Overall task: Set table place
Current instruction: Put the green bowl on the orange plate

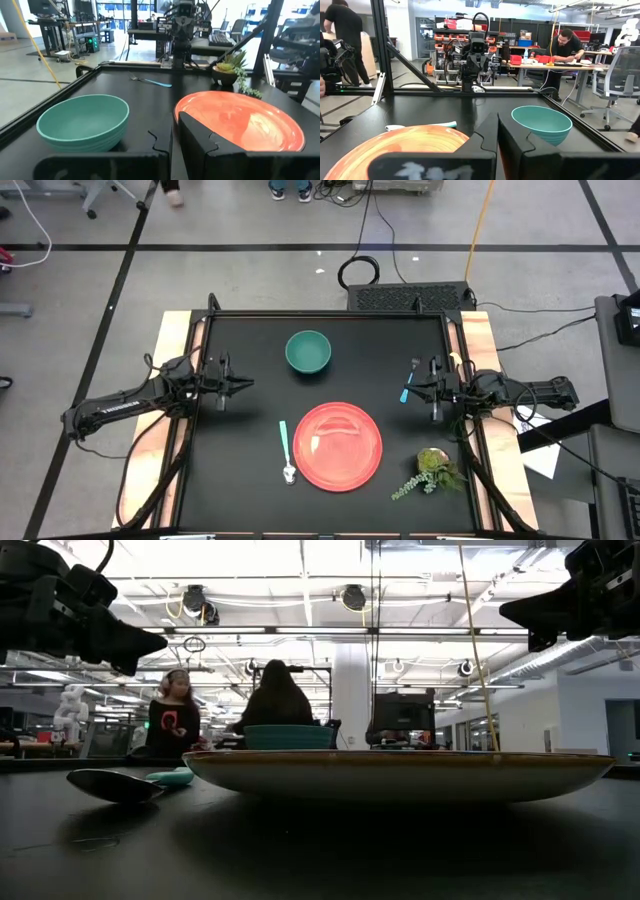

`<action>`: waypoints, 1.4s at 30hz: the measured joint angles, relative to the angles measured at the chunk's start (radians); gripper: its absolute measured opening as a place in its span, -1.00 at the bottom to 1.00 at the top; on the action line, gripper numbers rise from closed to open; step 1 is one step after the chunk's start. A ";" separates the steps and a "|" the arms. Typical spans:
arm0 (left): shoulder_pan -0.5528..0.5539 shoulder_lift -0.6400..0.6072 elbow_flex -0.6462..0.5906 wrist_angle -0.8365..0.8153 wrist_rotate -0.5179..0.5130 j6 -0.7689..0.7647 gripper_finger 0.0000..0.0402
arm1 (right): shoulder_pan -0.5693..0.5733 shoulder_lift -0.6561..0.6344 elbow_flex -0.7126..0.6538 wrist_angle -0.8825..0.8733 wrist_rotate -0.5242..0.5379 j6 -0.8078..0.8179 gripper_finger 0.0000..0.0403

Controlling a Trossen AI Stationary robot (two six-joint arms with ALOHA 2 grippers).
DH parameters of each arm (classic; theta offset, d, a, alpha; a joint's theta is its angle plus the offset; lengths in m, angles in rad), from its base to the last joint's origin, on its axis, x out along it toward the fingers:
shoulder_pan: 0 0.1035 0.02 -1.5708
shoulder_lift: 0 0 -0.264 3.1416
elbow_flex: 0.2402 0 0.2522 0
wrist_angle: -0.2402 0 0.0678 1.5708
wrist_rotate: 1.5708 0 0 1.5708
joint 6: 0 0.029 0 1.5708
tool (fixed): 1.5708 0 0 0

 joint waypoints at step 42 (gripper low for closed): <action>0.054 0.190 0.316 -0.057 -0.322 -0.002 -0.82 | 0.000 0.004 0.000 0.135 0.064 -0.120 -1.00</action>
